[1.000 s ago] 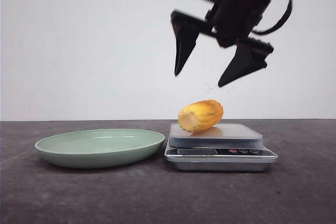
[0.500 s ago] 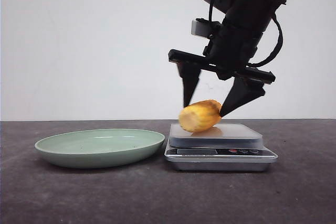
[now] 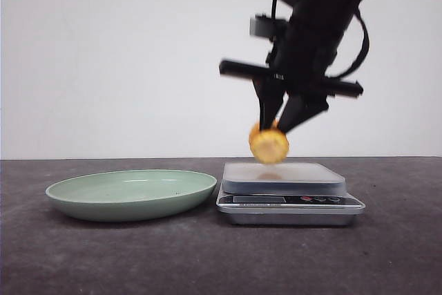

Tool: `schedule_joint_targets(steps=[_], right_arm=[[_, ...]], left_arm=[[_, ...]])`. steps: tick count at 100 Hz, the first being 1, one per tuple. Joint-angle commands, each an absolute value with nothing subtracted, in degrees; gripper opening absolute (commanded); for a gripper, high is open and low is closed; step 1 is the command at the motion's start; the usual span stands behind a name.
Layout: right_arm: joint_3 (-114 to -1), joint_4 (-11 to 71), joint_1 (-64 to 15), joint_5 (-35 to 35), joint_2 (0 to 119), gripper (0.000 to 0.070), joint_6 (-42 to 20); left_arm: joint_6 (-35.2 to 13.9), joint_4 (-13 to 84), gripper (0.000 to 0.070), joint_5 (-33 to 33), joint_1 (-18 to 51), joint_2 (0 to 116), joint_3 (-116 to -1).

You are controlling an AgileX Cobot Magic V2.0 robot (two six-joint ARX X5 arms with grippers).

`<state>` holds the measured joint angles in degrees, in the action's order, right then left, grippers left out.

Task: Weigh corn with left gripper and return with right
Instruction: 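Close the right gripper on the corn and lift it, then carry the corn with the right gripper over the green plate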

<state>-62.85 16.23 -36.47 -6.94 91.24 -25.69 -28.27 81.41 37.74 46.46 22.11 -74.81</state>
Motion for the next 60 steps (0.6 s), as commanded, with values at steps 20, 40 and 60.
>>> schedule_joint_targets(steps=[20, 40, 60], right_arm=[[-71.70, 16.95, -43.79, -6.15, 87.33, 0.0000, -21.50], [-75.18, 13.63, -48.99, -6.50, 91.92, 0.0000, -22.15], [-76.99, 11.40, -50.54, -6.52, 99.24, 0.0000, -22.30]], left_arm=[[-28.60, 82.67, 0.0429, 37.98, 46.85, 22.35, -75.46], [-28.80, 82.67, 0.0429, 37.95, 46.85, 22.35, -75.46], [-28.84, 82.67, 0.0429, 37.95, 46.85, 22.35, -75.46]])
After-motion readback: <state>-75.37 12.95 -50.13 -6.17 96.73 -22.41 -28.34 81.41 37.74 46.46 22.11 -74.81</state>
